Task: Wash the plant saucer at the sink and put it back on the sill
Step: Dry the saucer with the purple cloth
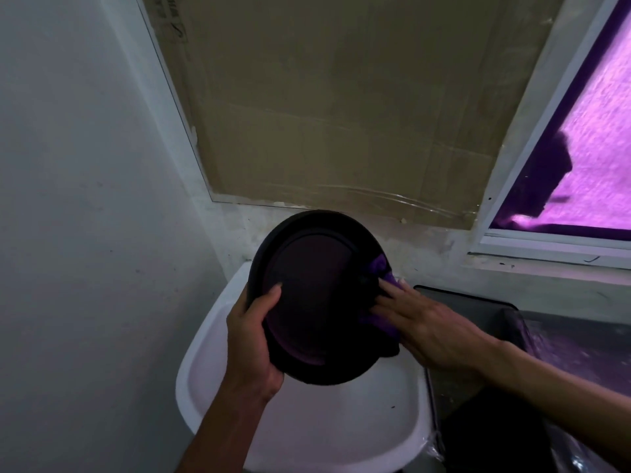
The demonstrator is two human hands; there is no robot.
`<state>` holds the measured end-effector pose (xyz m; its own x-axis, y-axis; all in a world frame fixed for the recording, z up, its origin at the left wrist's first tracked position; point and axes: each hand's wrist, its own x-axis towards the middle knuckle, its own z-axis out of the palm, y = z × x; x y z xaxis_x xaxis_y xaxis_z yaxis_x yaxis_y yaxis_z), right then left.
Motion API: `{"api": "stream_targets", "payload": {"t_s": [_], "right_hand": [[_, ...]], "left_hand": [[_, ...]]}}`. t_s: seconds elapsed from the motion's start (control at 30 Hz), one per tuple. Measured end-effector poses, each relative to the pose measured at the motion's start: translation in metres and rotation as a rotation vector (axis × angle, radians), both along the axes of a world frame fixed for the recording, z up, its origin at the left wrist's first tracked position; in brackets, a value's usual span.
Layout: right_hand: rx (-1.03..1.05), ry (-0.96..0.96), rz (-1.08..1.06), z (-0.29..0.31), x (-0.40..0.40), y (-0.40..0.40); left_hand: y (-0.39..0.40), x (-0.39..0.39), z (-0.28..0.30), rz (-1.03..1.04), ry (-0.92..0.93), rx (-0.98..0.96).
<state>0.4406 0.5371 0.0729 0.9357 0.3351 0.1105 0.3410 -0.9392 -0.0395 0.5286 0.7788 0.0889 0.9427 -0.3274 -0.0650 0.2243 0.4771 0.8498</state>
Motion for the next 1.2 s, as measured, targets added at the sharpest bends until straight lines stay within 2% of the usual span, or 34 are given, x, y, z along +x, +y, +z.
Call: {"api": "stream_targets", "payload": {"t_s": [0.17, 0.27, 0.4, 0.5, 0.6, 0.8, 0.9, 1.03, 1.13, 1.2], "right_hand": [[0.256, -0.057, -0.273, -0.03, -0.009, 0.041], [0.529, -0.043, -0.446, -0.033, -0.012, 0.093], [0.916, -0.061, -0.43, -0.013, -0.006, 0.15], [1.023, -0.003, -0.338, -0.008, -0.005, 0.16], [0.925, 0.046, -0.17, -0.014, -0.009, 0.138], [0.164, -0.048, 0.093, -0.033, -0.002, 0.057], [-0.078, -0.074, 0.154, -0.029, 0.013, 0.025], [-0.158, -0.135, 0.084, -0.023, 0.036, 0.015], [-0.085, -0.157, -0.115, -0.019, 0.045, 0.033], [0.036, -0.152, -0.279, -0.02, 0.047, 0.056]], "left_hand": [[-0.009, -0.003, 0.0, 0.193, -0.04, 0.019], [-0.016, -0.004, -0.001, 0.285, -0.057, 0.037], [-0.02, -0.003, -0.003, 0.321, -0.101, 0.108], [-0.015, 0.002, -0.004, 0.288, -0.076, 0.137], [-0.011, 0.008, -0.002, 0.269, -0.068, 0.131], [0.003, 0.03, 0.007, 0.053, -0.016, 0.08], [0.009, 0.037, 0.011, -0.034, -0.013, 0.076], [0.012, 0.042, 0.018, -0.046, -0.015, 0.062], [0.014, 0.04, 0.021, -0.012, -0.033, 0.024], [0.013, 0.034, 0.021, 0.028, -0.049, -0.008]]}}
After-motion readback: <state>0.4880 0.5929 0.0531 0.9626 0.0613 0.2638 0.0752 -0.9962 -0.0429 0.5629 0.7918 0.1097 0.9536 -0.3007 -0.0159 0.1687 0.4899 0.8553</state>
